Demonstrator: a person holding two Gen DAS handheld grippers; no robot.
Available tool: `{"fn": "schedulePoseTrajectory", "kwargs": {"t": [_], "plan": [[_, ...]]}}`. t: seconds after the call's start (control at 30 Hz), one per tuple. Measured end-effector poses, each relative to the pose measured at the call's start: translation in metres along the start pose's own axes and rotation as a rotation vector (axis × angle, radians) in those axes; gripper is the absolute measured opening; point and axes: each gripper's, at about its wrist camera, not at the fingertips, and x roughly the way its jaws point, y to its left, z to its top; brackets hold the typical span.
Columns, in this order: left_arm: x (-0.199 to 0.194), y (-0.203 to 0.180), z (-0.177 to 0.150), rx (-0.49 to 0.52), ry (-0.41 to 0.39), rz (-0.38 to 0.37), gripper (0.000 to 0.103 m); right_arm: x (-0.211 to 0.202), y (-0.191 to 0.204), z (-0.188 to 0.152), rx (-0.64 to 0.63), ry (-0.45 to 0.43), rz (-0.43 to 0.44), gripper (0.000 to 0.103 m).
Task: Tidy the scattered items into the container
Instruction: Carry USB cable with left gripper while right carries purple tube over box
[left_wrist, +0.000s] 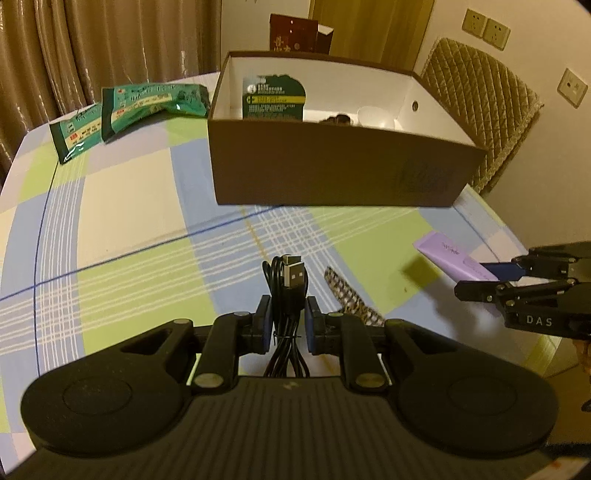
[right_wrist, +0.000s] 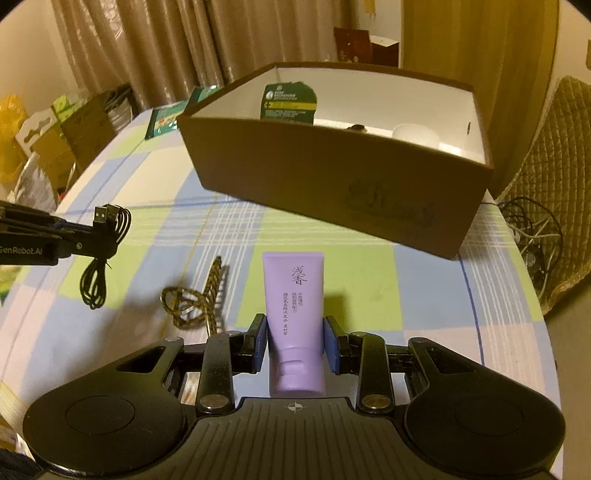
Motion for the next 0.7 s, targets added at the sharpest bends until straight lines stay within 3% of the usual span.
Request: {"fn": "schedulePoseTrajectory", "kwargs": {"t": [0.33,0.7], "plan": [[-0.011,-0.007,0.04,0.019,-0.09,-0.024,0.014,-0.023,-0.016,0.041,0.05,-0.087,0.05,0.029],[-0.019,-0.014,0.12,0.053,-0.229,-0.05,0.014,-0.036,-0.042,0.109,0.024,-0.202,0.032,0.029]]}}
